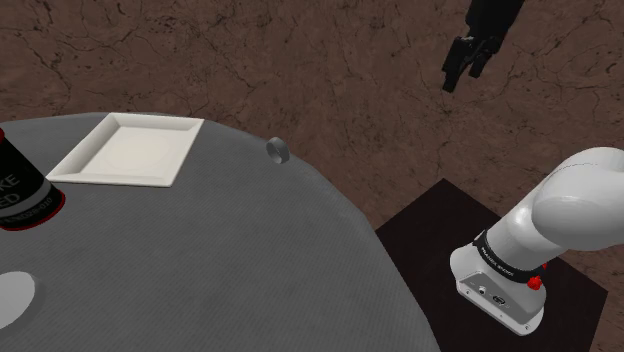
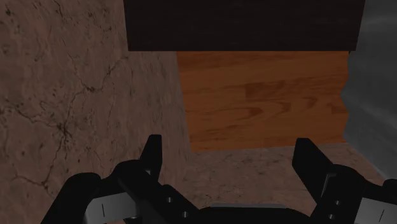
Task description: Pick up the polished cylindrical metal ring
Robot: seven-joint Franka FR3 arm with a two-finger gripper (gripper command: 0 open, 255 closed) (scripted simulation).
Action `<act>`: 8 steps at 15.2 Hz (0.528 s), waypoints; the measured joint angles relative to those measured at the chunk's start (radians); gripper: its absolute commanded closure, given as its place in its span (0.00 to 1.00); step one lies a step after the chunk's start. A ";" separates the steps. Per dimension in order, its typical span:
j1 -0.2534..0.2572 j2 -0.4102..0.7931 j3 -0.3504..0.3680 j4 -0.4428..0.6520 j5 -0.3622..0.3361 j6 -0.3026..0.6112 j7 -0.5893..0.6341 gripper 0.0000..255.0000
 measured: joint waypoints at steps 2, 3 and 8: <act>0.004 0.006 0.009 0.002 0.008 0.005 0.009 0.00; 0.011 0.014 0.022 0.002 0.019 0.014 0.022 0.00; 0.053 0.085 0.111 0.023 0.092 0.072 0.111 0.00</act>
